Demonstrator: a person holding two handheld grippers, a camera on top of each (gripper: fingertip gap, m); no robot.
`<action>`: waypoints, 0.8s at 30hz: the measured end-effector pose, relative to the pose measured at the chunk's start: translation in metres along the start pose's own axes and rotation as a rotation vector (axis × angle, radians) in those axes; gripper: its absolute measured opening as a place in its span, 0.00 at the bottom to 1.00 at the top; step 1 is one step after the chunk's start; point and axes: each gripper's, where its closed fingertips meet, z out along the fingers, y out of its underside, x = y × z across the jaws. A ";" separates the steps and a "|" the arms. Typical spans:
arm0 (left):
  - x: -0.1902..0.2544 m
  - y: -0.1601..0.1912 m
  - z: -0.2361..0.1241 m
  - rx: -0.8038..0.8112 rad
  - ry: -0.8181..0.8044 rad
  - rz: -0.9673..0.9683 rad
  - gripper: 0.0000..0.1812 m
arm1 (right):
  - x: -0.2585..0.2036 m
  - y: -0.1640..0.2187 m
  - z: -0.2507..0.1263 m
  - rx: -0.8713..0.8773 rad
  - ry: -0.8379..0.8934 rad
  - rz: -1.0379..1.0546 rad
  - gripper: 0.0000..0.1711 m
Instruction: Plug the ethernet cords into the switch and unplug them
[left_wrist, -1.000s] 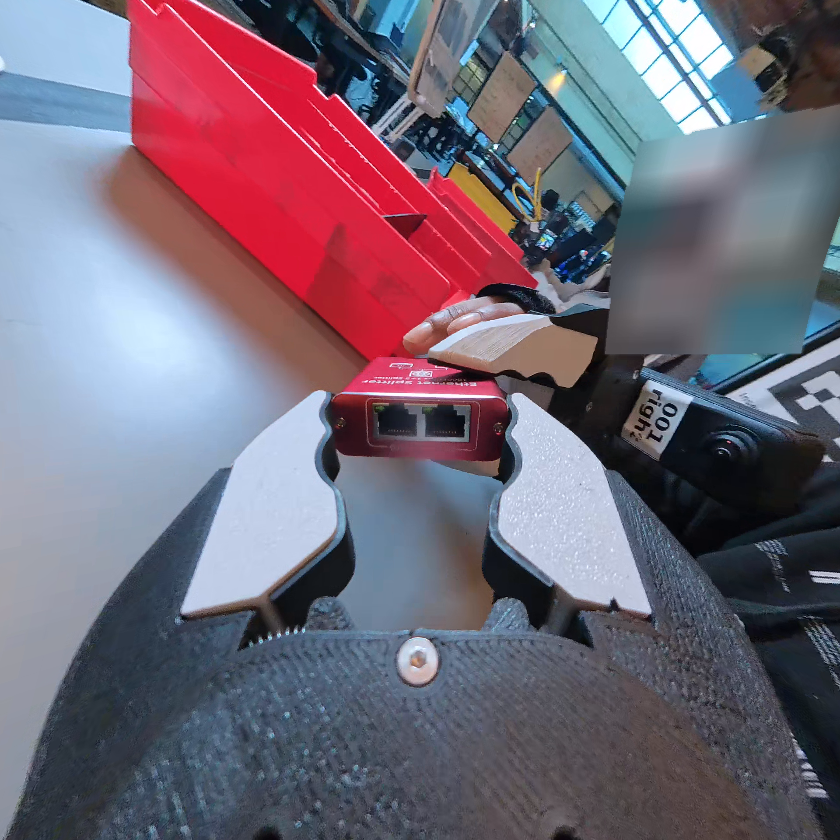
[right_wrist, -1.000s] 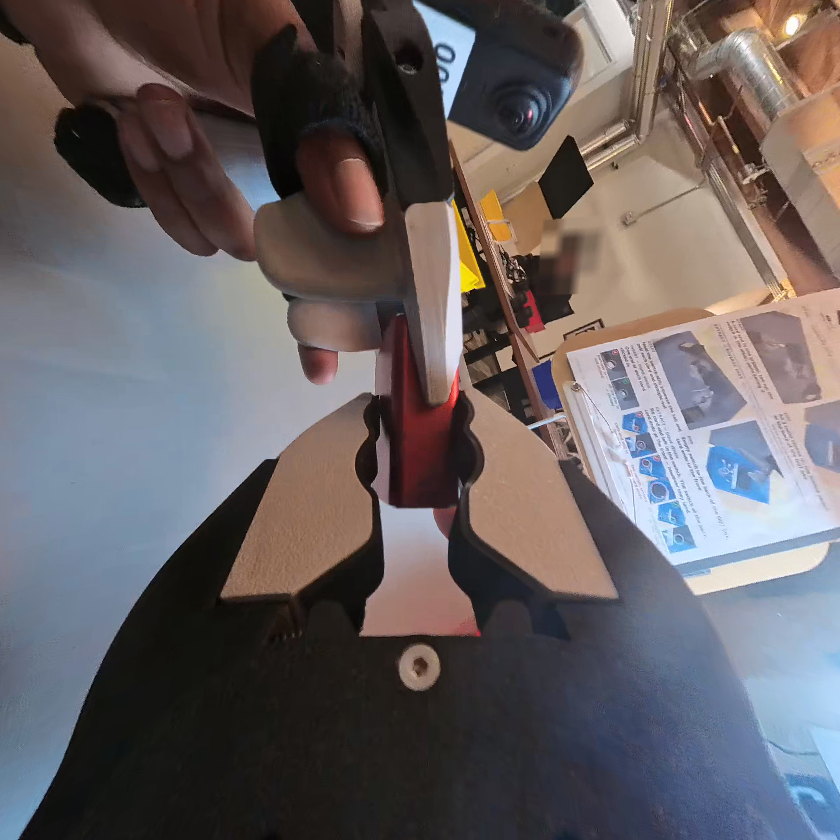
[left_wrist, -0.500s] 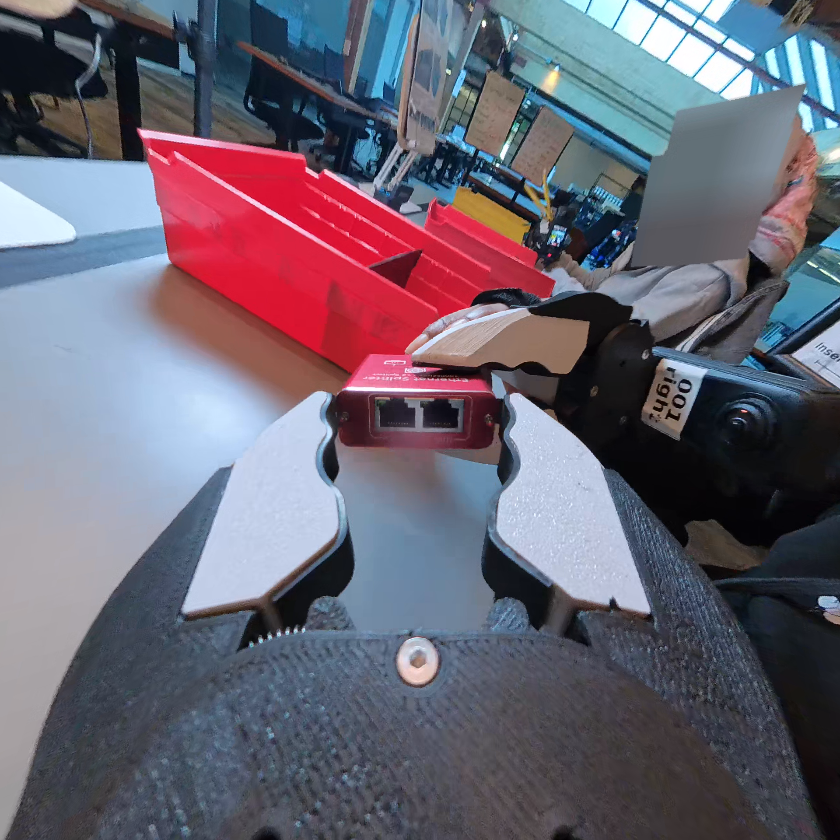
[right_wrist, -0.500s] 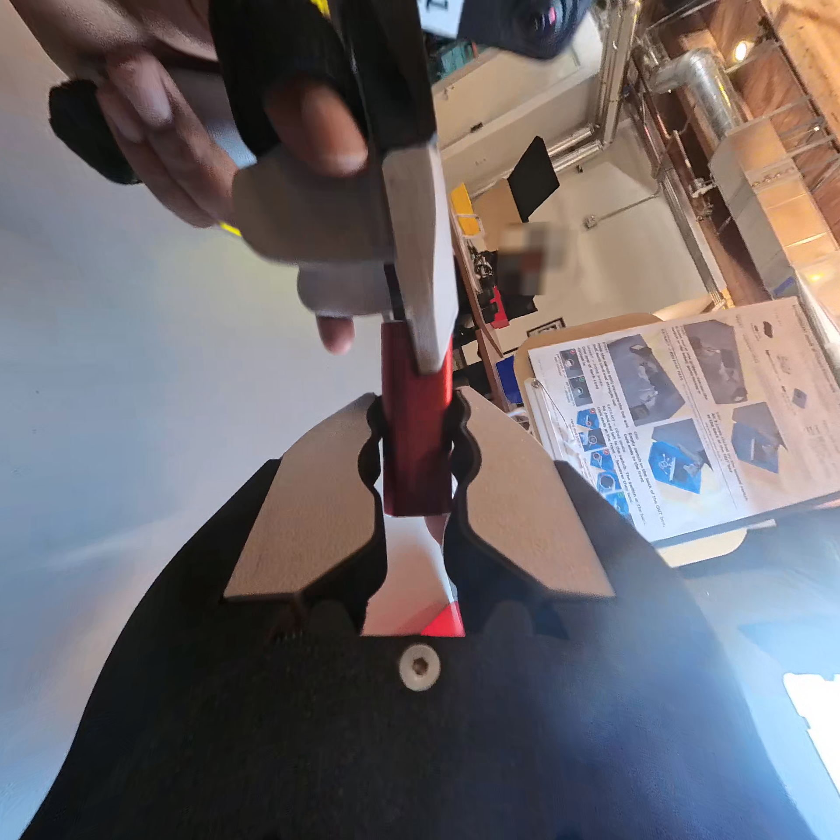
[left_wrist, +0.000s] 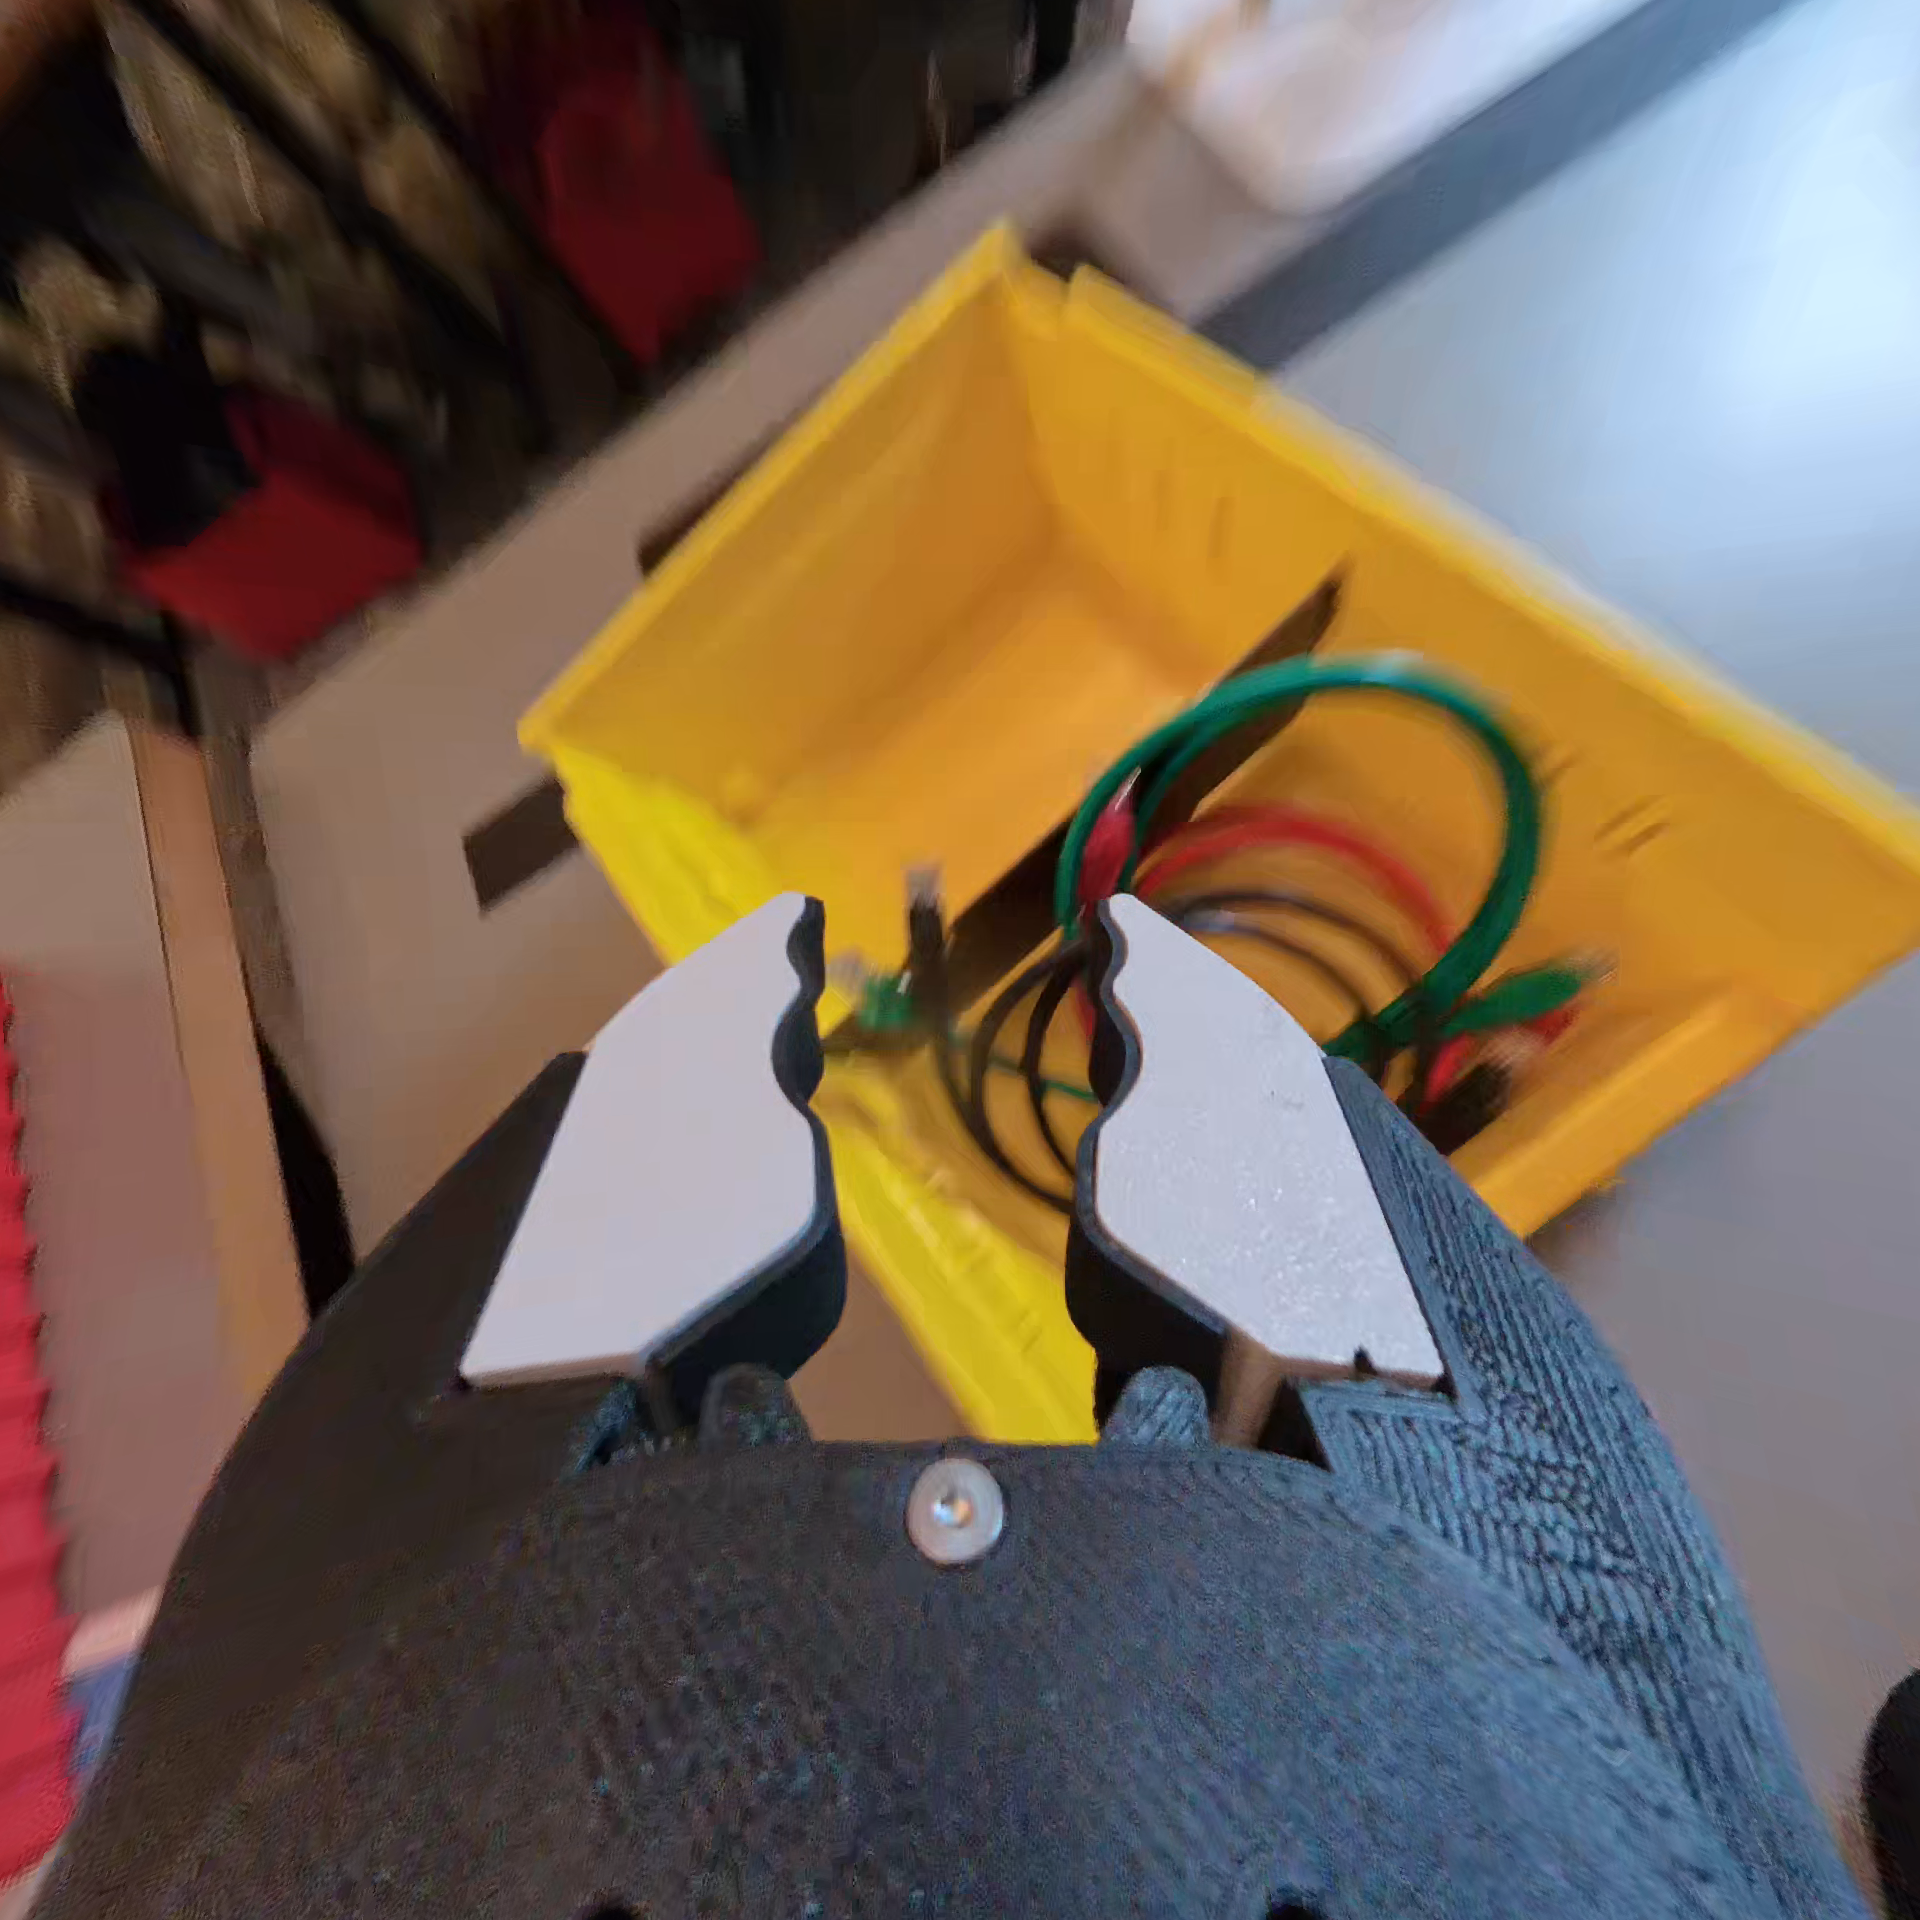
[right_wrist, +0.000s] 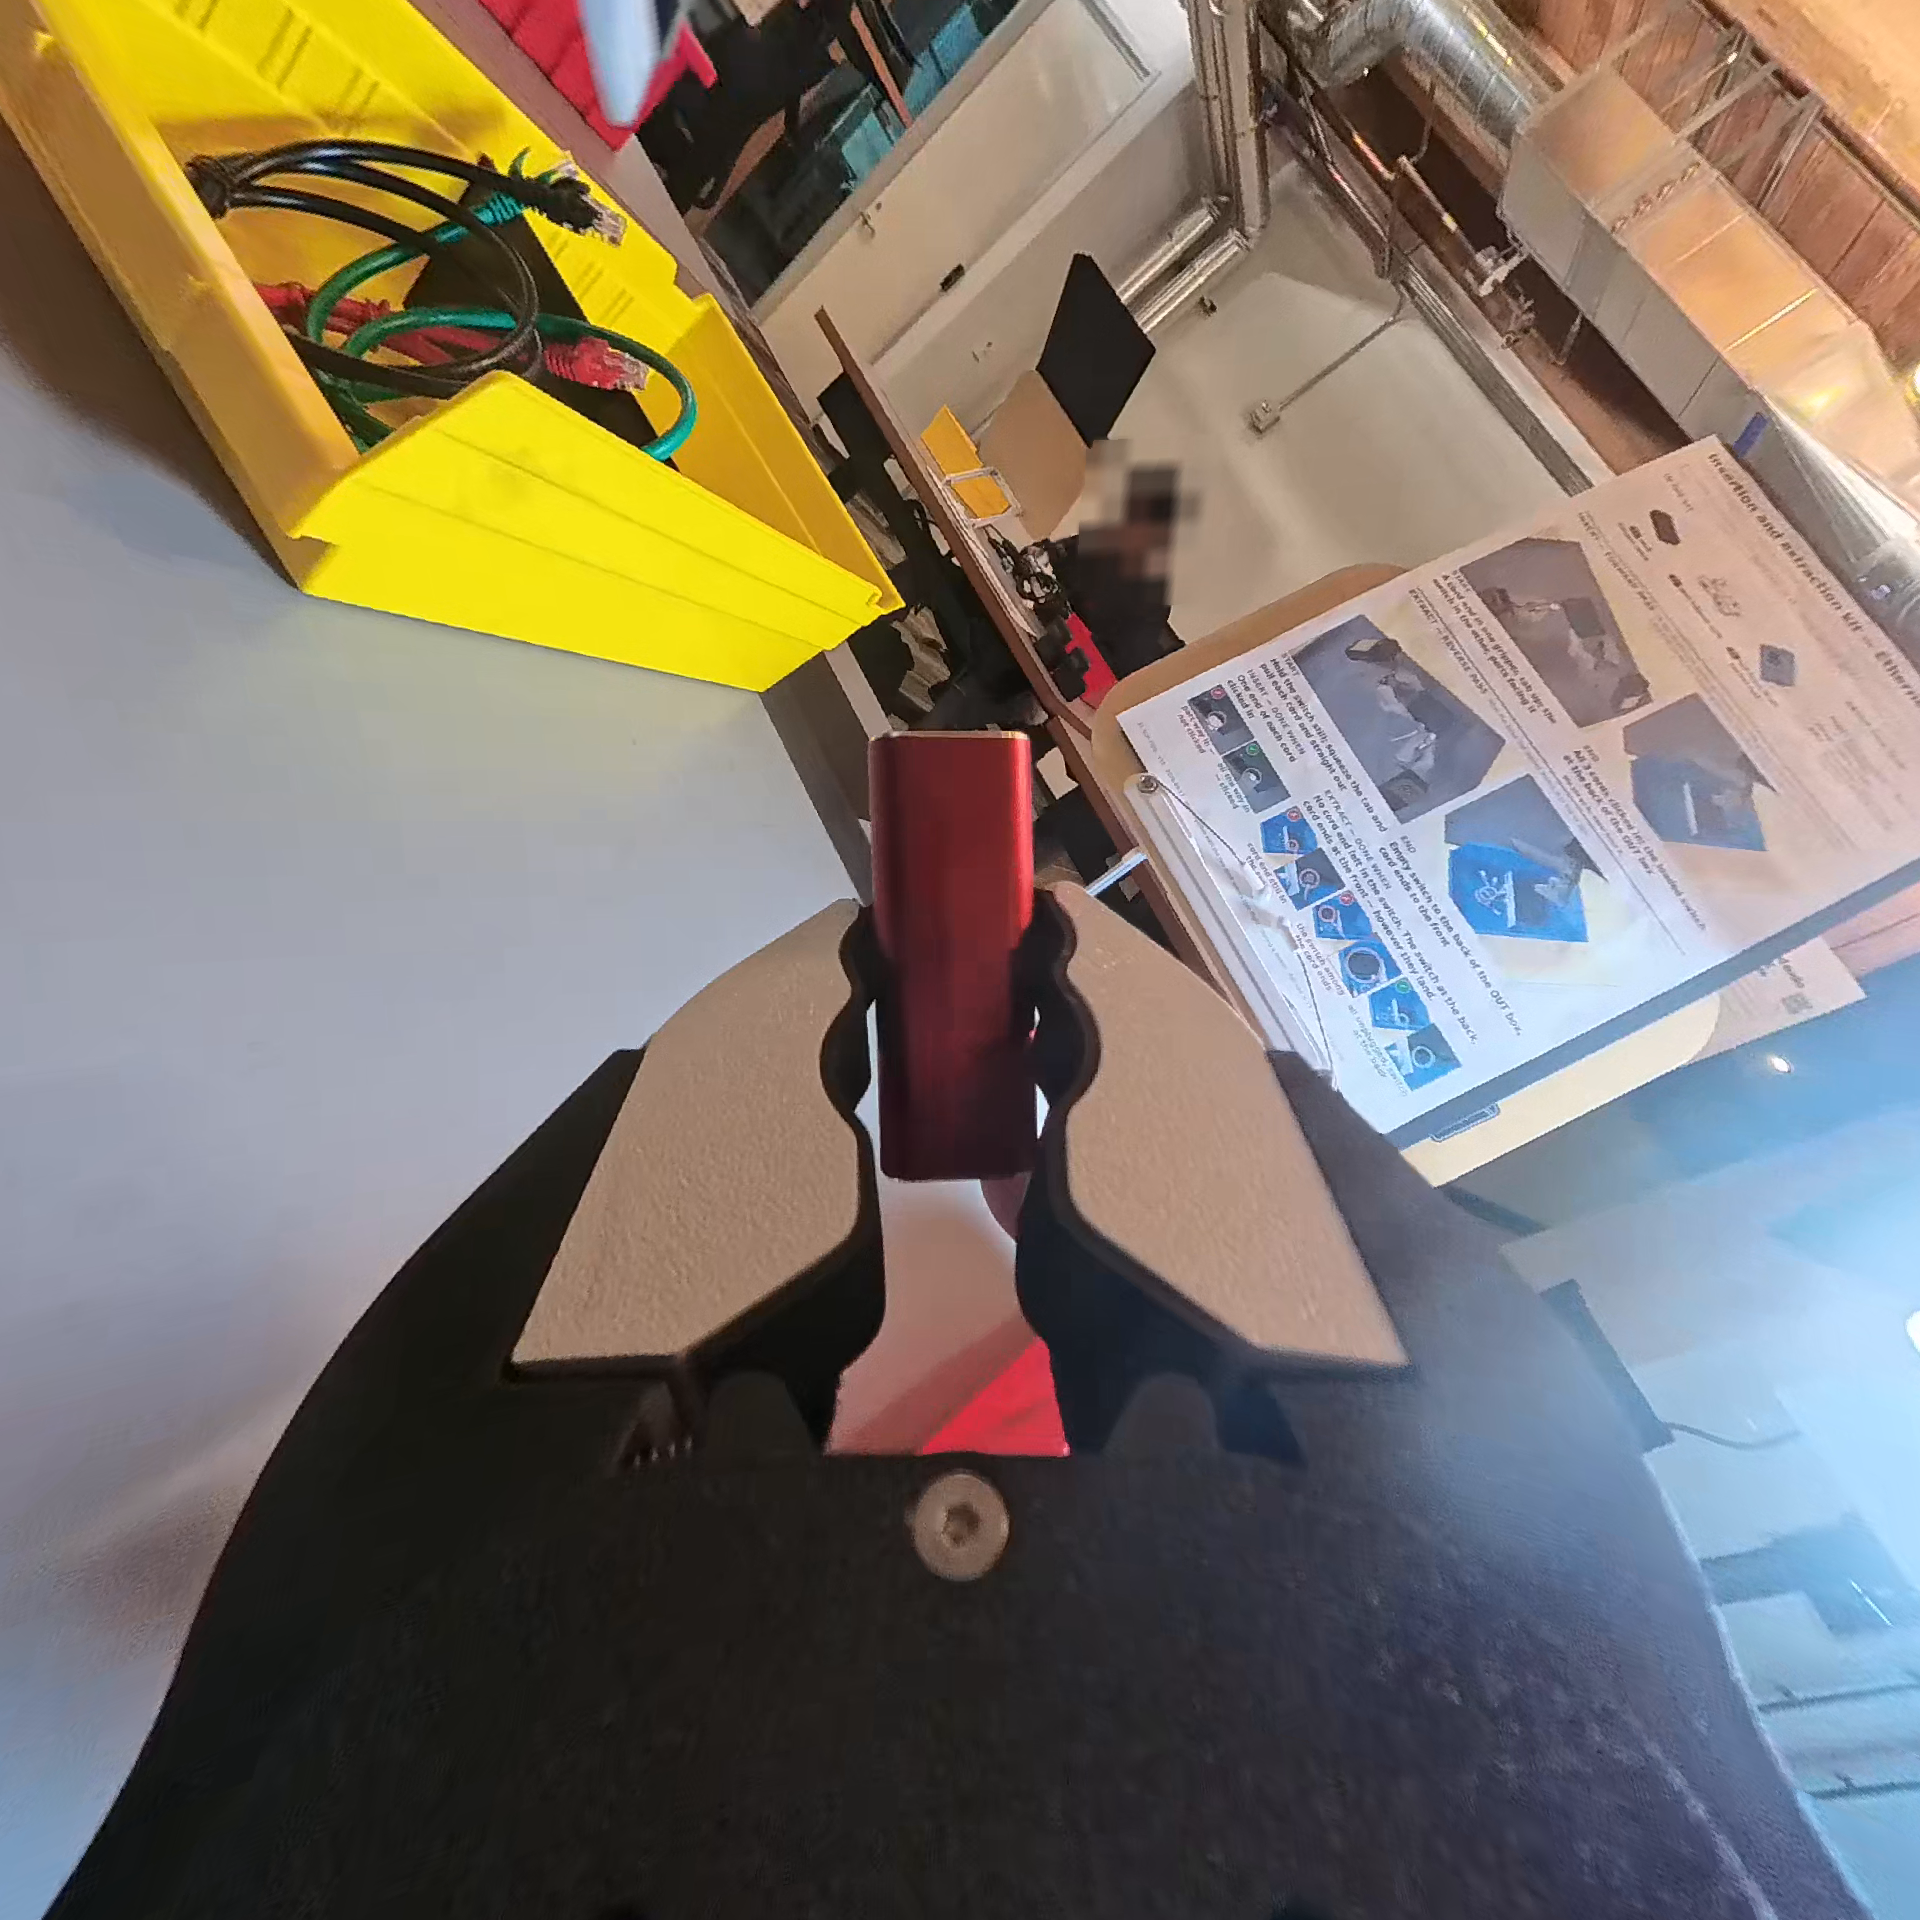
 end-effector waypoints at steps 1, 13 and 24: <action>-0.006 0.018 0.010 -0.077 -0.020 0.009 0.26 | -0.001 0.000 0.001 -0.001 -0.004 0.003 0.16; -0.018 0.041 0.042 -0.098 -0.164 0.136 0.11 | -0.001 0.007 0.001 -0.012 -0.011 0.030 0.16; -0.025 0.005 -0.006 0.062 -0.184 0.149 0.06 | 0.001 0.007 -0.001 -0.013 -0.007 0.040 0.16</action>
